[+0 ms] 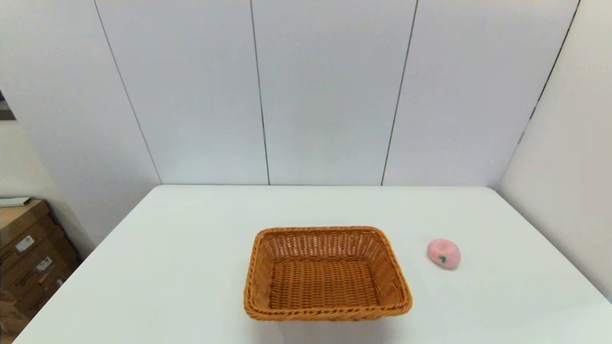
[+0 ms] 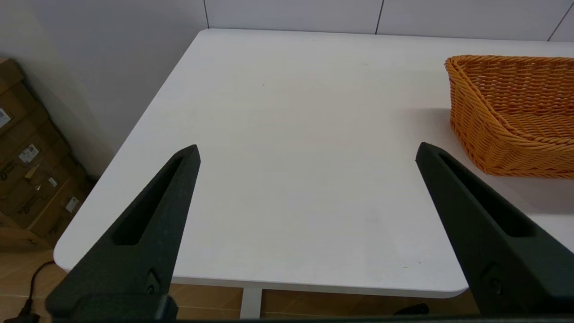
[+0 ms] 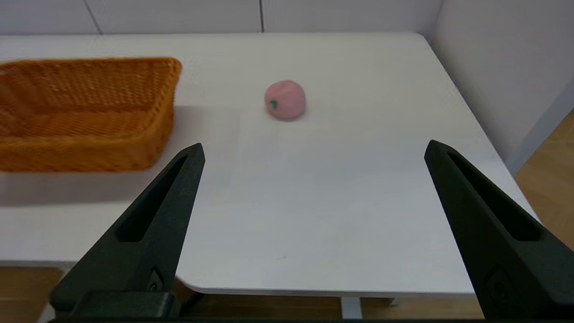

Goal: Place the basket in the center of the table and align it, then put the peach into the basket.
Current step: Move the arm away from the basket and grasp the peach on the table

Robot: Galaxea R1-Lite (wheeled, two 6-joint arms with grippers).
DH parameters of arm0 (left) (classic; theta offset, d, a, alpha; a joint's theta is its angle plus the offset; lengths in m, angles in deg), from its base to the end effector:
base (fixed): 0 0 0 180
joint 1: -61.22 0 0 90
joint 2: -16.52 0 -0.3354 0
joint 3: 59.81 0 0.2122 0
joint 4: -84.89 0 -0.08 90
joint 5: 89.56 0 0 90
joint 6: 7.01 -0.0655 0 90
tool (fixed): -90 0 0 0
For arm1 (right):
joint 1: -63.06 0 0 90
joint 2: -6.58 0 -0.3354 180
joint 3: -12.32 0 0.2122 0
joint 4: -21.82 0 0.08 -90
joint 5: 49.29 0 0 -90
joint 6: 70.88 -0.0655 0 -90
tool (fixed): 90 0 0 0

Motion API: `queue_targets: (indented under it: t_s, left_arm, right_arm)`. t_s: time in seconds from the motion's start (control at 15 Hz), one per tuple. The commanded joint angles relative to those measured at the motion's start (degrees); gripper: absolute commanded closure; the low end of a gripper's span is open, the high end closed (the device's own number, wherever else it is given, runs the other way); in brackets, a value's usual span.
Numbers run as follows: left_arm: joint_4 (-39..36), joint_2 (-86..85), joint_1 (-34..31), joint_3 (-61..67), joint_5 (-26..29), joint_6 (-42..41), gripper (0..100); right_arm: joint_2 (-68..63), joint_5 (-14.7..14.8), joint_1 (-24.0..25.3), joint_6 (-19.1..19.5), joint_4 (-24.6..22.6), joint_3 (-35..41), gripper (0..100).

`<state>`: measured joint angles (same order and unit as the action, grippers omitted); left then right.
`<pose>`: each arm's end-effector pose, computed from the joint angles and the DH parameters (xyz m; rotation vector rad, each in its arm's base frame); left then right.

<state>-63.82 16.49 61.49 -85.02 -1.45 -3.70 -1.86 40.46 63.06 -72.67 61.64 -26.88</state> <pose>0.0012 0.0022 0.0750 -0.0557 0.1047 0.0313 -0.0057 0.0003 0.1348 0.0315 0.1582 0.0019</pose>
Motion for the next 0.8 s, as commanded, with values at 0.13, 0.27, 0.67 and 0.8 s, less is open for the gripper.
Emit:
queue_targets:
  t_s: [0.13,0.27,0.67,0.8]
  left_arm:
    - [0.10,-0.06,0.00,-0.02,-0.13,0.04,0]
    - [0.19,-0.06,0.00,-0.02,-0.04,-0.14,0]
    - [0.19,-0.06,0.00,-0.11,0.13,-0.23,0]
    - [0.19,-0.06,0.00,-0.11,-0.04,-0.14,0]
  right_arm:
    - [-44.56,-1.16,-0.26,-4.80,3.87,-27.78,0]
    - [-56.25,-0.28,1.32,-6.91,2.90,-30.16,0]
    - [-81.30,4.99,7.73,-12.27,2.20,-37.19,0]
    - [-87.19,5.17,8.79,-14.73,0.09,-38.86,0]
